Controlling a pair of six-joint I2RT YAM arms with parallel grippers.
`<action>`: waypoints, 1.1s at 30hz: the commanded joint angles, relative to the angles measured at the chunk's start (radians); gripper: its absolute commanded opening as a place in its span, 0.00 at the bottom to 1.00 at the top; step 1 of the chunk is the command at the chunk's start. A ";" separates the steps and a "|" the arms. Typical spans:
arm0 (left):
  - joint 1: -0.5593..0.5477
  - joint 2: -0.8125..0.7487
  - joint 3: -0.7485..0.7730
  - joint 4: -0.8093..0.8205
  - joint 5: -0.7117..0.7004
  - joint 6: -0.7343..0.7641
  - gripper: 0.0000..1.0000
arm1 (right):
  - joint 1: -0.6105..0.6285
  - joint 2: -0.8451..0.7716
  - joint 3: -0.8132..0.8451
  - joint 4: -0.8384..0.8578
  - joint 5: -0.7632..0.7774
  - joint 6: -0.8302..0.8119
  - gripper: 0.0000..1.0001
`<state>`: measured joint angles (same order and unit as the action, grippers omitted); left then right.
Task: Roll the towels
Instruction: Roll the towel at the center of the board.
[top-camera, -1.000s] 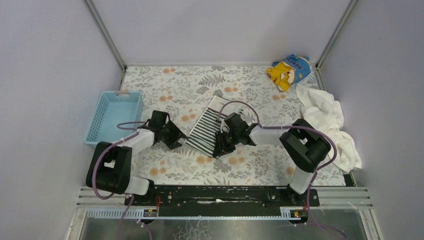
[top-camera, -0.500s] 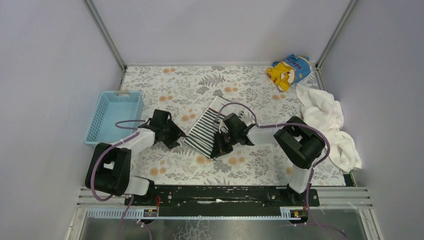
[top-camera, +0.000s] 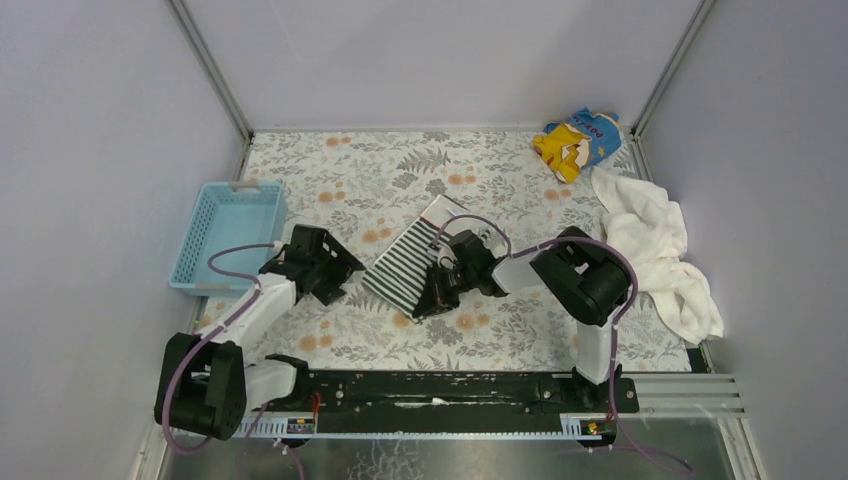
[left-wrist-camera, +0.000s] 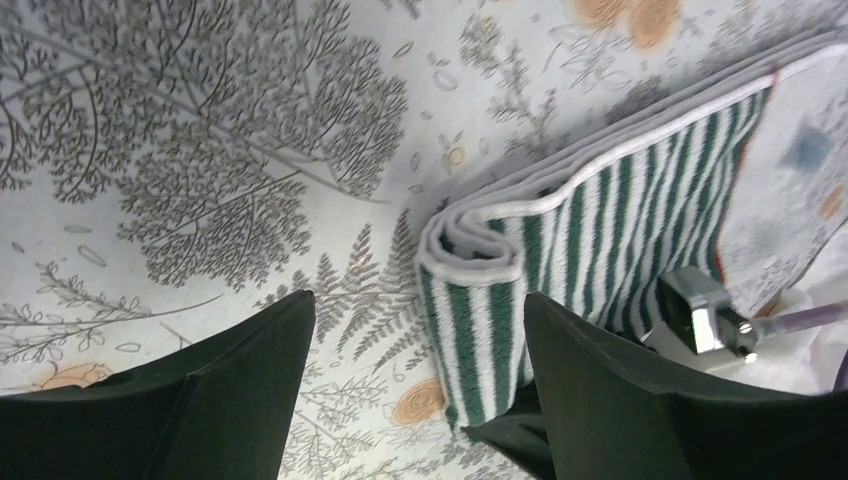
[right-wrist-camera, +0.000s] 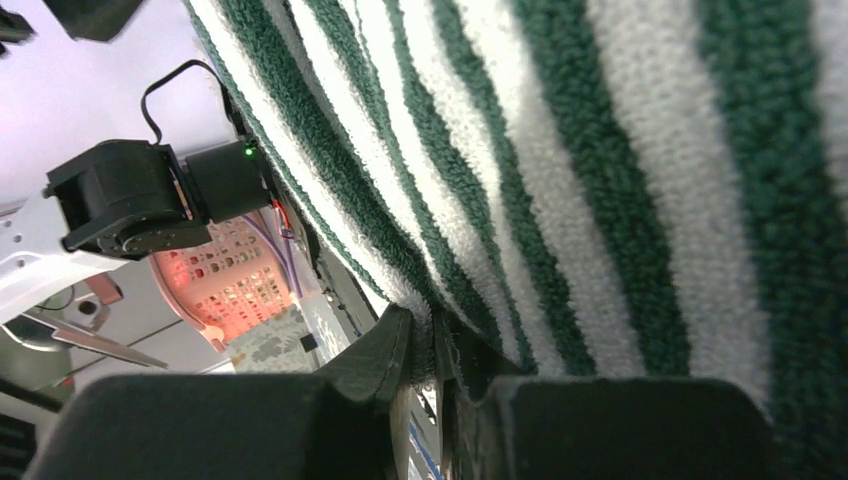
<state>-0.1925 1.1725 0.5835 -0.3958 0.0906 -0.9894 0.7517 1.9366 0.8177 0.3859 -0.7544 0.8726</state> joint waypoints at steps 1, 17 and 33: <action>0.008 -0.023 -0.058 0.006 0.071 0.003 0.77 | -0.006 0.059 -0.046 0.016 0.035 0.040 0.02; -0.005 -0.022 -0.093 0.123 0.156 -0.012 0.74 | -0.011 0.086 -0.061 0.065 0.021 0.070 0.02; -0.034 0.123 -0.084 0.197 0.093 -0.026 0.70 | -0.012 0.091 -0.063 0.061 0.028 0.061 0.03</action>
<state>-0.2153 1.2606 0.4961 -0.2245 0.2249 -1.0134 0.7368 1.9781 0.7807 0.5308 -0.8078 0.9684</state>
